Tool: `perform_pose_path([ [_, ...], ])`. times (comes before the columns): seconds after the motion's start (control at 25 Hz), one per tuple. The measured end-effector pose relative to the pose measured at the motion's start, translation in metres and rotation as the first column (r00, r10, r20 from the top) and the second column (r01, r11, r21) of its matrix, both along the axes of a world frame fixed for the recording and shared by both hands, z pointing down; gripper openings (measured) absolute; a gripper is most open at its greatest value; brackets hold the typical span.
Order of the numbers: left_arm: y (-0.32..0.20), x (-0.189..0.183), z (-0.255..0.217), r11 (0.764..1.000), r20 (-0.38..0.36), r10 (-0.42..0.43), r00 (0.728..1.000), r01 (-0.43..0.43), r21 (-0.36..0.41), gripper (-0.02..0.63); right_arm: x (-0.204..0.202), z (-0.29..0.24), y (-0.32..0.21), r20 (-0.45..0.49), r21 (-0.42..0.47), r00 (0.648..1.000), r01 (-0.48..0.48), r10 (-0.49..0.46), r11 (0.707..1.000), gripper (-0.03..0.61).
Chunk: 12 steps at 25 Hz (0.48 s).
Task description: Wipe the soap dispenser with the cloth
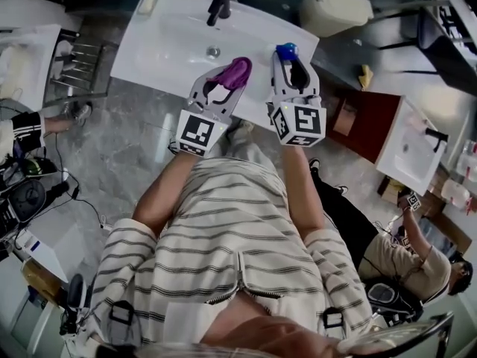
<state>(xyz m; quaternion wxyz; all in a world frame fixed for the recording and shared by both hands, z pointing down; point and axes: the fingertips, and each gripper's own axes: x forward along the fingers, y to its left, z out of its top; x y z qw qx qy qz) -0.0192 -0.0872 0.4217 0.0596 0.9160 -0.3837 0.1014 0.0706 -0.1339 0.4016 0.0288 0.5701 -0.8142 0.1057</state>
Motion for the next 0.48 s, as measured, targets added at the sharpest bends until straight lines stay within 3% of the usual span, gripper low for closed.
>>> perform_pose_path([
  [0.48,-0.024,0.001,0.028,0.998,-0.014,-0.026,1.000,0.025,-0.049,0.127,0.007,0.075,-0.059,-0.049,-0.062,0.999,-0.020,0.017,0.998,0.123],
])
